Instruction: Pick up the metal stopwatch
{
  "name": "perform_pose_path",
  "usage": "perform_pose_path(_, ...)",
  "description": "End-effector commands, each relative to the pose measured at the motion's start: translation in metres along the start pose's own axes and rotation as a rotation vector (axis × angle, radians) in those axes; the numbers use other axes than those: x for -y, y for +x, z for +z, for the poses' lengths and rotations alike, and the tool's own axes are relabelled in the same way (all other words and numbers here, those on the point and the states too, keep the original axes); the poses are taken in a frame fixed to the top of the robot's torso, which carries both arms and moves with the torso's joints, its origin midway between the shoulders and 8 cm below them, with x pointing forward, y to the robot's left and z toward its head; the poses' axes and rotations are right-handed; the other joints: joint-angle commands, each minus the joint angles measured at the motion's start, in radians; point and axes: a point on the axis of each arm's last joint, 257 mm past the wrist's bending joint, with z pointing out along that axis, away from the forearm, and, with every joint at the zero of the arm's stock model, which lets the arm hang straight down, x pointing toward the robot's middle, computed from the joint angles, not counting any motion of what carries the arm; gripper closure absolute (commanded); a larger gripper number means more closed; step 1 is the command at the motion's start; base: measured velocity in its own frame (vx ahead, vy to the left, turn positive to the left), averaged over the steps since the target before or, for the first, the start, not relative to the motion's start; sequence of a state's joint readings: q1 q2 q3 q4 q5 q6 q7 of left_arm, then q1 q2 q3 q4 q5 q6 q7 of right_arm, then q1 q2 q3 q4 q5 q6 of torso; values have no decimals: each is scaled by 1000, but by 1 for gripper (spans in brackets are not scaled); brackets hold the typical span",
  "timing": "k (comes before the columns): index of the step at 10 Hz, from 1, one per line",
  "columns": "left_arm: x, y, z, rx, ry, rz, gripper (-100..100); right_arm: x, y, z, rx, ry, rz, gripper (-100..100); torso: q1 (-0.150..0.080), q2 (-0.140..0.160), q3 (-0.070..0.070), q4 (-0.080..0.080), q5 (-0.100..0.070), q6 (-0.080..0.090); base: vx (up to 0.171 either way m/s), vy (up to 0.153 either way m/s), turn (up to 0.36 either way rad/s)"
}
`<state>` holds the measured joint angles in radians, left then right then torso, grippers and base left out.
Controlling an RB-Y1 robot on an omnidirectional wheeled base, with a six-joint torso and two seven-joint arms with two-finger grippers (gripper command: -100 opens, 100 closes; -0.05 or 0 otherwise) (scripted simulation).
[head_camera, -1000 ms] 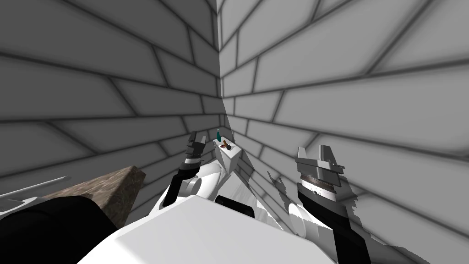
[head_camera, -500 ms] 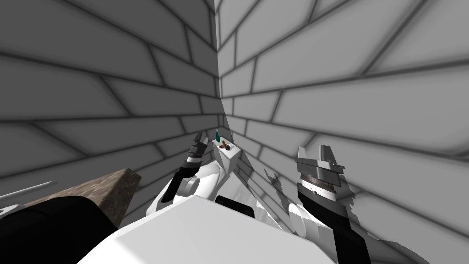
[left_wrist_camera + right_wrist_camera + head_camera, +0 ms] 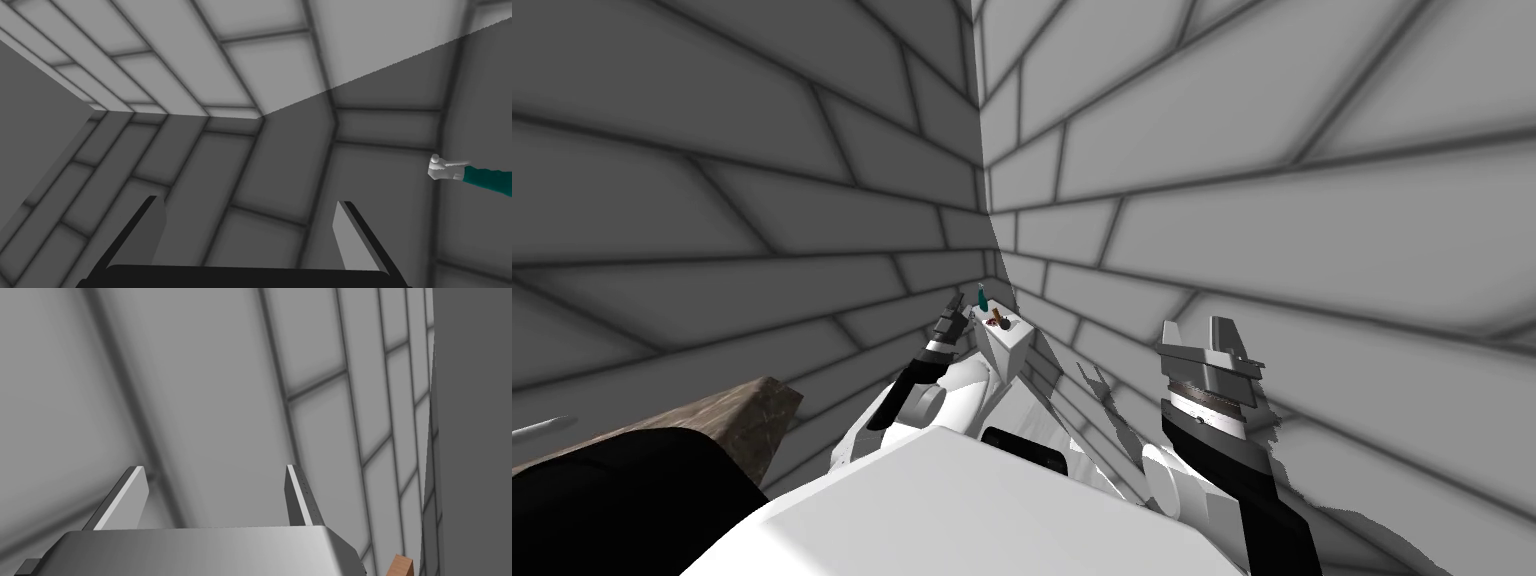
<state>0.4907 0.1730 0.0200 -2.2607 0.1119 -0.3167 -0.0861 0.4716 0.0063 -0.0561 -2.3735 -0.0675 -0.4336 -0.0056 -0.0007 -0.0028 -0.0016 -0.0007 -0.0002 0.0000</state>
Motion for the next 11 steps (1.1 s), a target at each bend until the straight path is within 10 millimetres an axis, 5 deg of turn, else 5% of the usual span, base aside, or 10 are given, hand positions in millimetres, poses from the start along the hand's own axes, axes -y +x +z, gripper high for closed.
perform_pose_path(1, -16, 3, 1, -16, -52, 10, -100, 0, 0, 0, 0, 0, 0, 0, 0, 0, 0, 0, 0, 0, 37, -12, -52)
perform_pose_path(11, -93, 7, -6, -70, -312, 53, -100, 0, 0, 0, 0, 0, 0, 0, 0, 0, 0, 0, 0, 0, 33, -12, -43)
